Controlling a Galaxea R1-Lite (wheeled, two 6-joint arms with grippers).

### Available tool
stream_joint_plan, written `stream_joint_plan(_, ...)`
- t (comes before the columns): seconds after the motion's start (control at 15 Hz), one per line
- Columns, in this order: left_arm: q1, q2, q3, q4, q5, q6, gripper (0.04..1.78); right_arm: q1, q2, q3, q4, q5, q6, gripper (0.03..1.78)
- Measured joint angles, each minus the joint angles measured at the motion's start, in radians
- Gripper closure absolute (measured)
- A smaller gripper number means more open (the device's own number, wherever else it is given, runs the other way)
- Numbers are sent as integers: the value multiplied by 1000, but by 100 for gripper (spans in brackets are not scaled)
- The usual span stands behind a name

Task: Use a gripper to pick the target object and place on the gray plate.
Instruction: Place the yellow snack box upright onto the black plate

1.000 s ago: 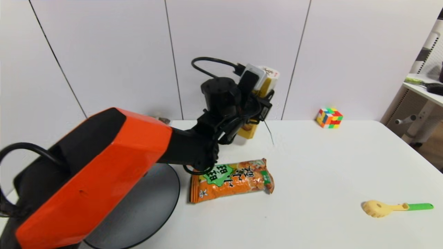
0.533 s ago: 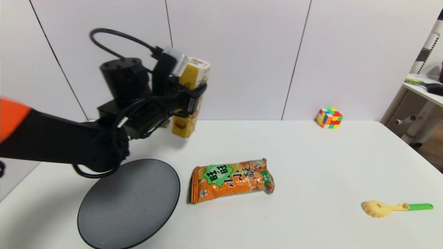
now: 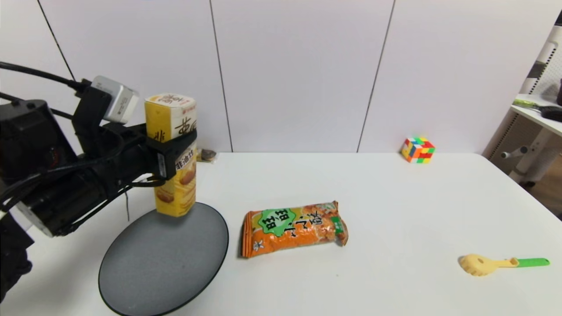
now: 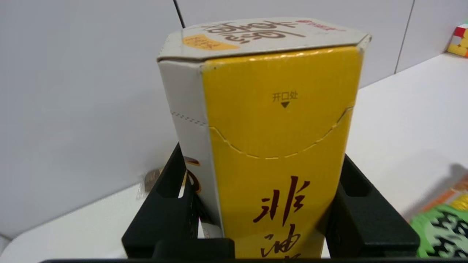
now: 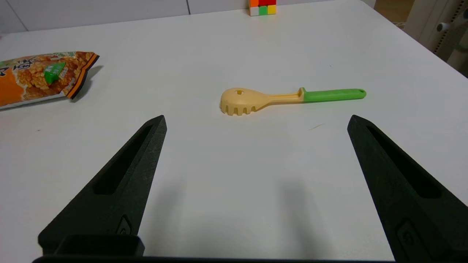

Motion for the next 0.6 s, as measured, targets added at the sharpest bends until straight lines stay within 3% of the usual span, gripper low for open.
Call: stream_joint_plan(0.6, 3, -162, 312, -125, 2, -78, 93, 0, 0, 0, 0, 0, 0, 10)
